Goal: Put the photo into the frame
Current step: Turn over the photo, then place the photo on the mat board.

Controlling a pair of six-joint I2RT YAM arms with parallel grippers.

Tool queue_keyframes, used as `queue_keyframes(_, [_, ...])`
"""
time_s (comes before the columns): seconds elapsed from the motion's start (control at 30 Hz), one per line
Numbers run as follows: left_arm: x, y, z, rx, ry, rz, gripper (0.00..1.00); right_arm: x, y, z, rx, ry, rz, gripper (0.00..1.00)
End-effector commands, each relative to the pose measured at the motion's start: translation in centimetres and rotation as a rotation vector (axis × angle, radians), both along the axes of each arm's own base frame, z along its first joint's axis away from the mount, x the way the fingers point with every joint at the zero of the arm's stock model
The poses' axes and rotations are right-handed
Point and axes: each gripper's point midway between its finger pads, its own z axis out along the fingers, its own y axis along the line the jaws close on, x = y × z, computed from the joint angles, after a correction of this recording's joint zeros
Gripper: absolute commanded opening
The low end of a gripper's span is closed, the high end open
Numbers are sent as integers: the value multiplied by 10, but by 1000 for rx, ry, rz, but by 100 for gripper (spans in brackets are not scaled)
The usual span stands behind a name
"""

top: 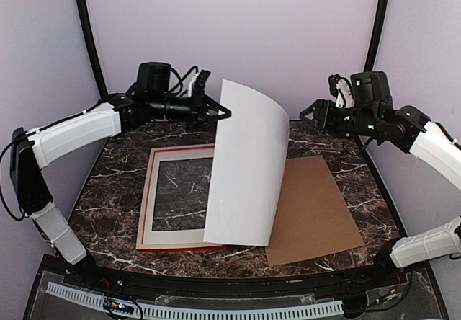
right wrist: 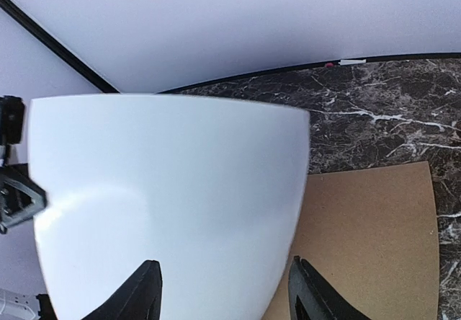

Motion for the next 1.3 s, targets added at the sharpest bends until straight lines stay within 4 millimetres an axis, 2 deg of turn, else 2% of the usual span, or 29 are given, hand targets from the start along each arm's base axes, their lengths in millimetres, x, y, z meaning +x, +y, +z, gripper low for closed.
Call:
queue_keyframes(0.0, [-1,79,26,-42,1,49,0,4,-13,-16,-53,13,-24,61])
queue_keyframes(0.03, [1,91,7,-7,49,73,0,5,-13,-21,-58,20,-26,61])
queue_keyframes(0.07, [10,111,1,9,45,114,0,6,-13,-27,-62,30,-26,61])
queue_keyframes(0.17, [24,150,-48,117,142,194,0,10,-10,-45,-73,63,-18,61])
queue_keyframes(0.23, [33,169,-79,223,146,234,0,13,-8,-56,-82,84,-11,61])
queue_keyframes(0.33, [46,194,-125,365,209,297,0,16,-5,-72,-98,111,-11,61])
queue_keyframes(0.37, [50,200,-131,401,195,306,0,17,-4,-76,-102,117,-11,61])
queue_keyframes(0.4, [54,209,-150,471,224,333,0,17,-2,-80,-98,126,-1,61])
queue_keyframes(0.53, [66,226,-181,586,253,367,0,17,2,-94,-99,157,15,61])
queue_keyframes(0.7, [75,234,-199,625,252,392,0,18,6,-109,-101,184,26,61])
queue_keyframes(0.93, [87,247,-204,703,200,427,0,21,15,-130,-111,221,56,61])
queue_keyframes(1.07, [92,246,-211,693,206,428,0,22,18,-135,-114,227,74,62])
queue_keyframes(1.27, [101,244,-209,671,179,447,0,23,18,-146,-136,245,74,62])
